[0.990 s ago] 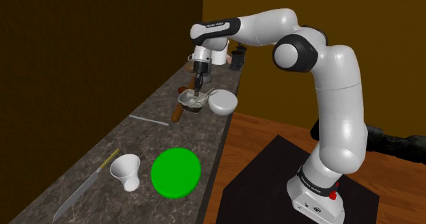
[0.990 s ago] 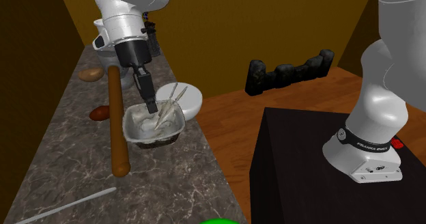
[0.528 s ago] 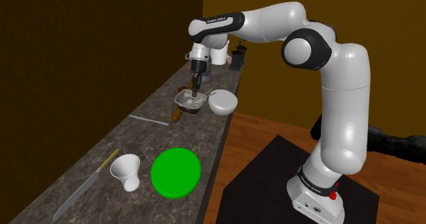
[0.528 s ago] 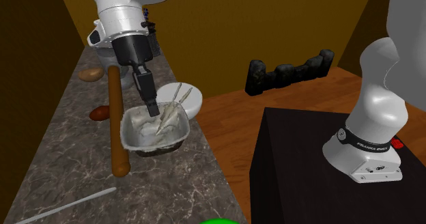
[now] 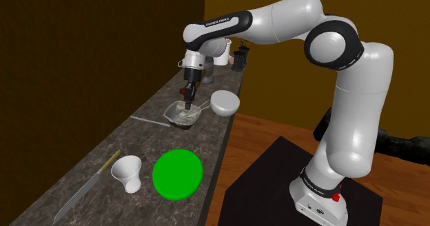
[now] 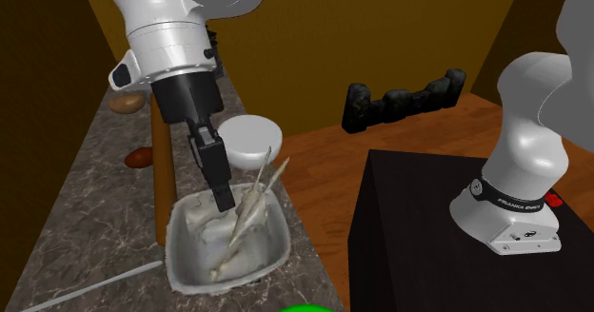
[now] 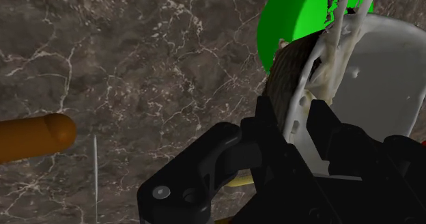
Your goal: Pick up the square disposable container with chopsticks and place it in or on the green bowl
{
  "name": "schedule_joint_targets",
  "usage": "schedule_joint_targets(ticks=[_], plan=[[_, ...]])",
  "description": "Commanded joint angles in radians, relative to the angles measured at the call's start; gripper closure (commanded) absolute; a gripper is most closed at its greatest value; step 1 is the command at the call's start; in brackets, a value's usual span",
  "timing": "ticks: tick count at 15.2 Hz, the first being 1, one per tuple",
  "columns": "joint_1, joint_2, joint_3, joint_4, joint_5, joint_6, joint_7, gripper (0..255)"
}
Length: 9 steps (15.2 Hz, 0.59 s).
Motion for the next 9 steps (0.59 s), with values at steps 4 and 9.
schedule_joint_targets(ticks=[4,9], plan=[[0.067,-0.065,0.043,-0.095,0.021,0.075,0.079,255],[0.134,-0.105,0.092,-0.155,0.043,0.145,0.164,255]])
